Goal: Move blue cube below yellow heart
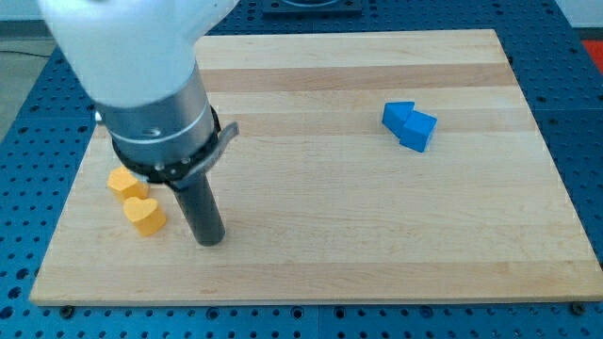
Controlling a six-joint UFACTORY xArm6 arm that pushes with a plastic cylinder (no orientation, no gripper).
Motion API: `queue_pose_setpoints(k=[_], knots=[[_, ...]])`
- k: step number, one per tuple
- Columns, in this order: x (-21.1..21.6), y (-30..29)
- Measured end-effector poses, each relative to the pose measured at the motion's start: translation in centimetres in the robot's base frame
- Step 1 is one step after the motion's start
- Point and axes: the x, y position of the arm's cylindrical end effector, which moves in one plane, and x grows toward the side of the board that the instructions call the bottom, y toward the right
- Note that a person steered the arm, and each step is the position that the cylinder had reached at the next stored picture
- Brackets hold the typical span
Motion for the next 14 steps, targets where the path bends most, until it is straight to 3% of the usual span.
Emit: queue_pose_setpoints(k=[1, 3, 4, 5, 6, 7, 8, 9, 10, 11, 12, 13, 14], knots=[[0.0, -5.0], [-1.6, -2.9], [-0.1, -8.2], [0.6, -5.7], [-2.8, 6.6], [-11.8, 13.4], [-18.1, 13.7], [-23.9, 21.8], [-19.4, 32.5], [-11.8, 30.2], [-11.7, 24.5], [-14.5, 29.4], [-14.2, 22.8]])
